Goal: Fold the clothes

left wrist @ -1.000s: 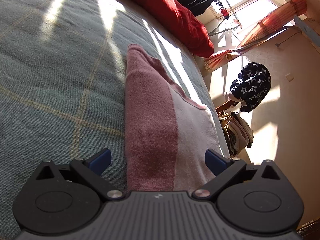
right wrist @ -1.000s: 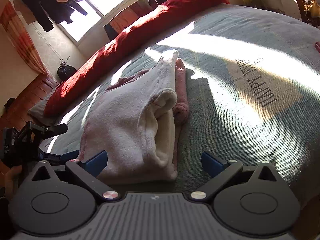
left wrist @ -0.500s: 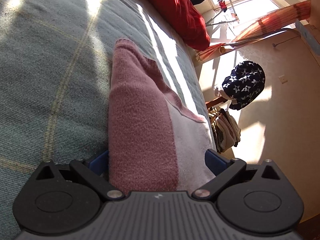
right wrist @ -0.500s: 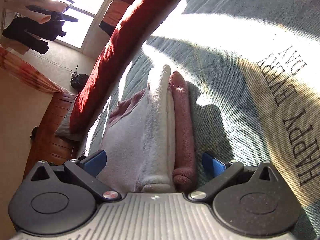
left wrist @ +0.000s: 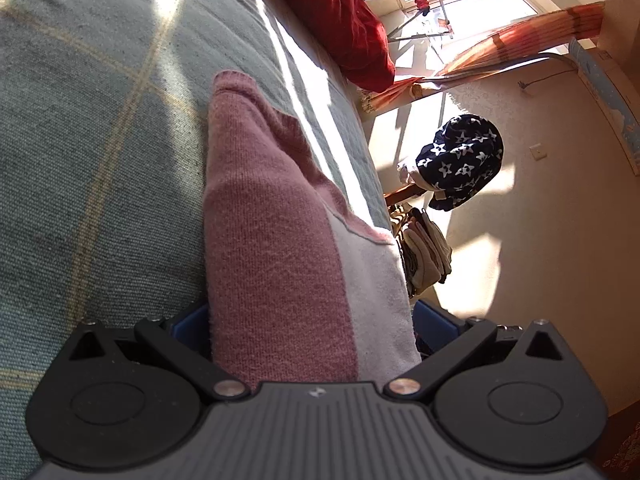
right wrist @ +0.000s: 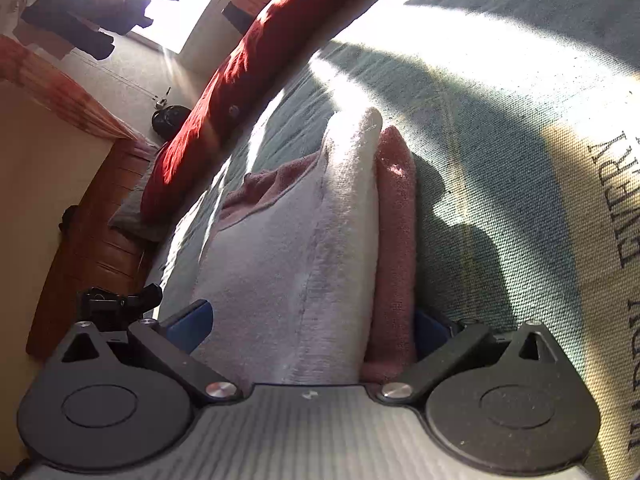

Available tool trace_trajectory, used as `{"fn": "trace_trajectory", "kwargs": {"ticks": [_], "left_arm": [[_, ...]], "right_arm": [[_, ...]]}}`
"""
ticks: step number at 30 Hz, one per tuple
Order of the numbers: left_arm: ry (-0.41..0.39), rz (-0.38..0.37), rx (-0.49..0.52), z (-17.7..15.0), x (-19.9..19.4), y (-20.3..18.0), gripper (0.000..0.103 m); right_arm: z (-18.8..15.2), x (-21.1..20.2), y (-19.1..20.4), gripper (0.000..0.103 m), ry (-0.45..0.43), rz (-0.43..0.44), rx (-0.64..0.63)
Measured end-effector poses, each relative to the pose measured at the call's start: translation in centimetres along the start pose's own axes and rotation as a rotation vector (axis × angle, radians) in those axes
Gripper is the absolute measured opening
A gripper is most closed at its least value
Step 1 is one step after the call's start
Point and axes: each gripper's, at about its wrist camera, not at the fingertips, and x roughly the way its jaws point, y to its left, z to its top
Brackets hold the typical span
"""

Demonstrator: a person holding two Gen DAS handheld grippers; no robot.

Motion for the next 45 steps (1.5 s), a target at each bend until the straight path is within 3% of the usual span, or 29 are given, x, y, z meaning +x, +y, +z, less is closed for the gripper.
{"fn": "trace_trajectory", "kwargs": {"ticks": [11,27,34,39,45], "left_arm": [[0.004,-0.020,0.009,0.2,-0.5,0.5,0.102],[0.020,-0.002,-0.022,0.6,-0.7,0.7,0.102],[0.070,0.000,0.047,0.2,-0.8,0.0,0.102],[0.071,0.002,-0.061,1.5,-0.3,0.7,0.102],[0.100,0.008,-0.064,1.0,-0.5,0.2,0.102]], "right_arm": [[0.1,-0.2,-0.9,0.103,-0.025,0.038,0.026],[0.2,0.1,-0.7,0.103,-0.043,0.014,0.032],[0.2,-0.5,-0.5,0.103,0.029,0.044,0.049],[1.0,0.0,-0.7,0.103,0.053,0.049,0.079],[1.6,0.5,-0.6,0.103,0.078,0.066,0.132]]}}
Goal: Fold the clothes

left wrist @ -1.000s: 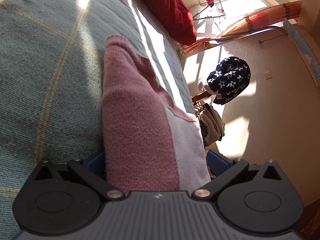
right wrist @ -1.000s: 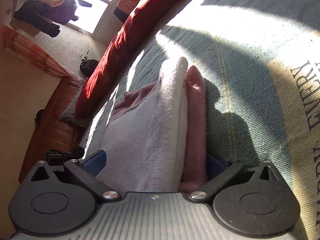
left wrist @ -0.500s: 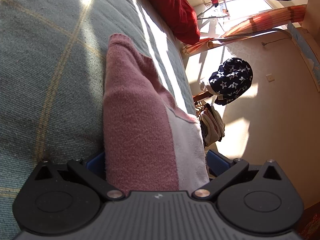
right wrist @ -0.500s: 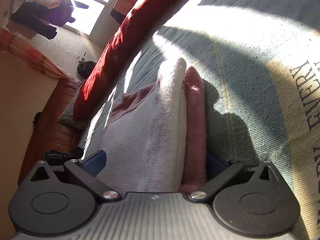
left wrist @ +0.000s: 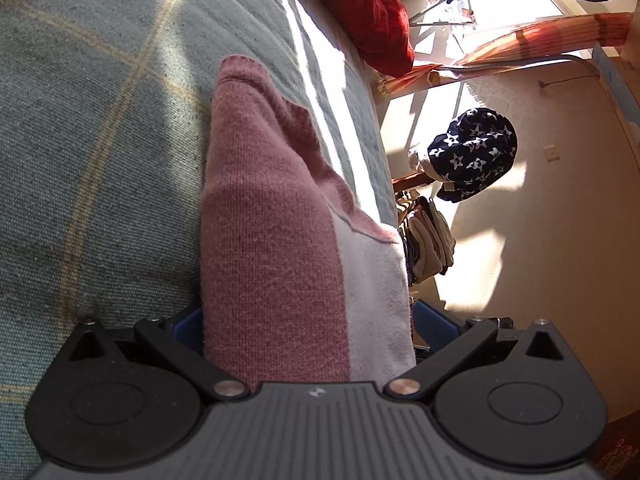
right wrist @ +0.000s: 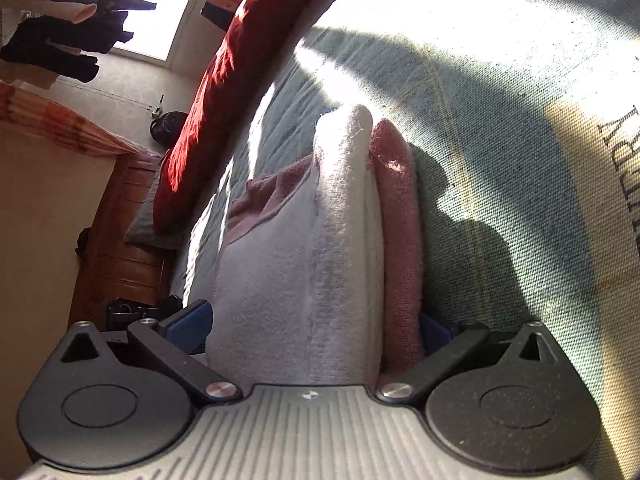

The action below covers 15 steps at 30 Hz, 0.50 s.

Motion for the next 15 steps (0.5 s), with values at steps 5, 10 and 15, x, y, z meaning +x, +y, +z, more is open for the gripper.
{"fn": "trace_trajectory", "kwargs": {"ticks": [5,10,15], "left_arm": [[0.027,-0.026,-0.019,-0.6,-0.2,0.6,0.102],[0.050,0.012,-0.003,0.9,2.1,0.0,0.102],[0.061,-0.022,0.027,0.9,1.8,0.4,0.102]], "right_arm": [[-1.0,-0.7,-0.6,0.103,0.051,0.030,-0.027],[0.7,1.1,-0.3,0.103,0.043,0.007,-0.007],[0.4,1.3,-0.2,0.103,0.053,0.016,-0.072]]}}
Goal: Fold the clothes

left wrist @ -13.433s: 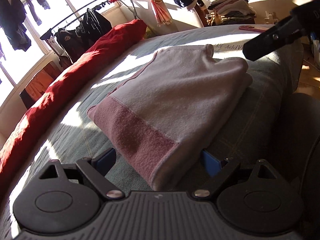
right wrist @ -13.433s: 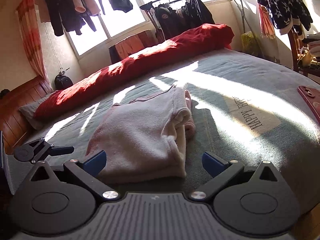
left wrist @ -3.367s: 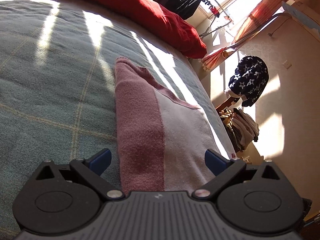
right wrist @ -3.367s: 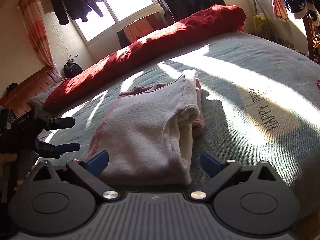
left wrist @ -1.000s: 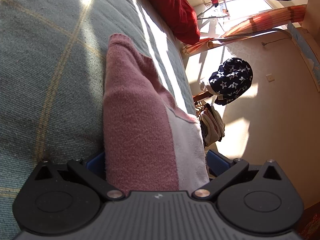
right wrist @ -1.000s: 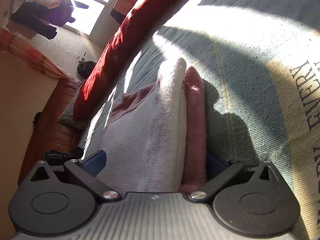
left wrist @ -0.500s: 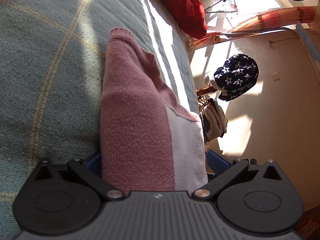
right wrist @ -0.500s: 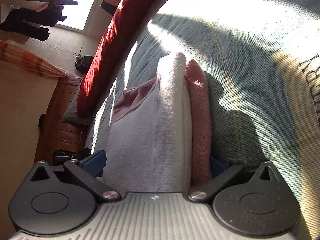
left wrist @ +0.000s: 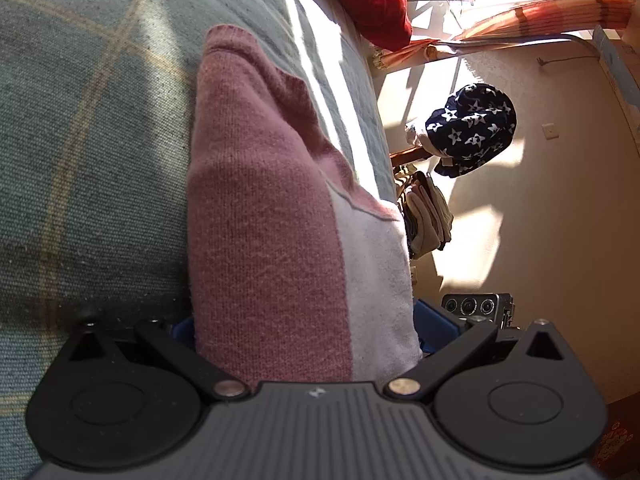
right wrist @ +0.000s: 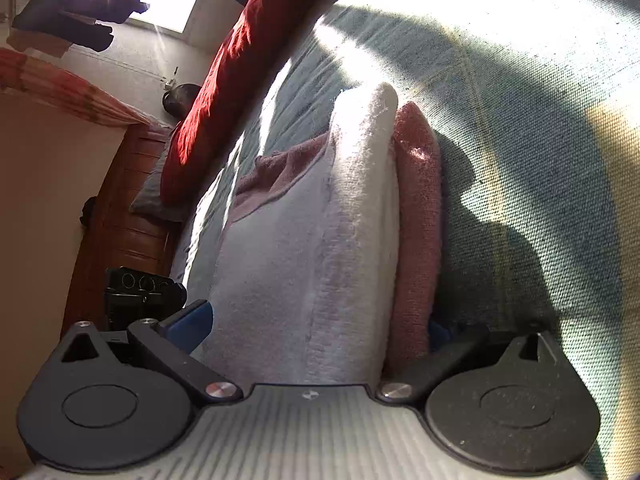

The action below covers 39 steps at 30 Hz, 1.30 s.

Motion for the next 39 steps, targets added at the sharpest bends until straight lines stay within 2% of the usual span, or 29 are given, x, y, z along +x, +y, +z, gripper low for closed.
{"fn": "trace_trajectory", "kwargs": {"ticks": [2,6,11,16,20,24,29,30,32,36,39], "left_arm": [[-0.007,0.005,0.024,-0.3,-0.1,-0.1,0.102],[-0.010,0.042,0.039,0.0,0.4,-0.7,0.102],[-0.019,0.028,0.037,0.1,0.4,-0.7,0.102],[-0.038,0.008,0.077,-1.0,-0.2,-0.8,0.102],[-0.050,0.005,0.070,-0.9,-0.1,-0.5,0.102],[-0.053,0.024,0.068,-0.5,0.2,-0.8,0.102],[-0.061,-0.029,0.094,-0.9,-0.5,-0.3,0.102],[-0.063,-0.034,0.093,-0.9,-0.5,-0.3,0.102],[-0.067,-0.045,0.091,-0.9,-0.7,-0.1,0.102],[-0.078,-0.007,0.068,-0.7,-0.4,-0.8,0.102],[-0.079,-0.012,0.021,-0.8,-0.5,-1.1,0.102]], "right_arm": [[-0.4,-0.3,-0.2,0.103,-0.016,0.021,-0.019],[-0.3,0.1,0.3,0.103,-0.023,-0.011,-0.033],[0.2,0.2,0.0,0.103,-0.029,0.002,-0.013],[-1.3,-0.9,0.0,0.103,-0.026,0.027,-0.021],[-1.5,-1.0,0.0,0.103,-0.009,0.021,-0.027],[-0.2,0.2,0.1,0.103,-0.023,0.003,0.013],[-0.1,0.9,0.7,0.103,-0.036,-0.022,-0.011],[-0.3,0.8,0.7,0.103,-0.038,-0.021,-0.025],[-0.7,0.5,0.7,0.095,-0.053,-0.042,-0.040],[-0.7,0.5,0.5,0.095,-0.074,-0.042,-0.022],[-0.8,0.2,0.9,0.095,-0.081,-0.045,-0.014]]}}
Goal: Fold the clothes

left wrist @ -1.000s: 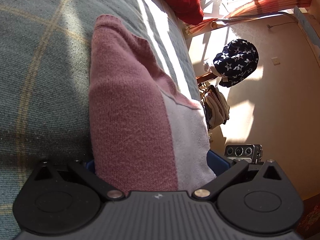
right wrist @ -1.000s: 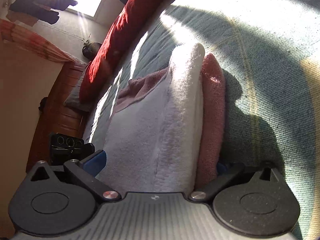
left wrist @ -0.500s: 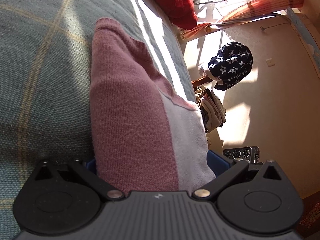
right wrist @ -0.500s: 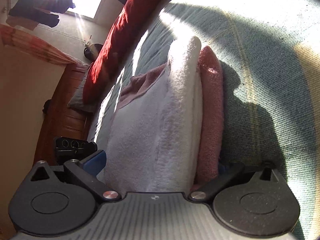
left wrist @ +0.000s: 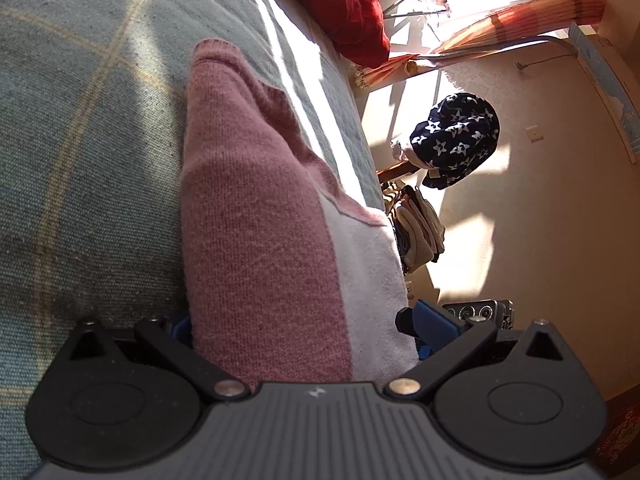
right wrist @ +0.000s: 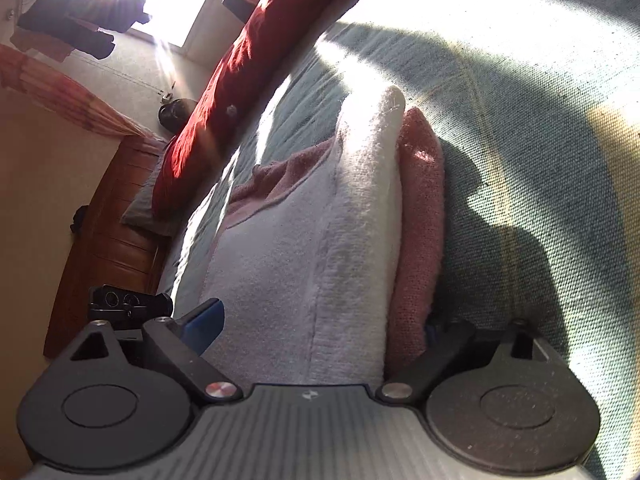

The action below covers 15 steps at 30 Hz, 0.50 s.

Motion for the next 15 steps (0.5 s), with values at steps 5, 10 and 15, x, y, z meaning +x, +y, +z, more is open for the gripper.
{"fn": "trace_trajectory", "kwargs": {"ticks": [5,10,15], "left_arm": [[0.001,-0.002,-0.043,0.0,0.0,0.7,0.102],[-0.004,0.053,-0.031,-0.1,0.1,-0.5,0.101],[-0.033,0.008,-0.057,-0.1,-0.8,-1.1,0.100]], "right_arm": [[-0.4,-0.1,0.2,0.098,0.018,0.016,-0.007],[-0.1,-0.3,0.4,0.096,-0.011,0.038,0.000],[-0.1,-1.6,0.7,0.090,-0.046,0.116,0.017]]}}
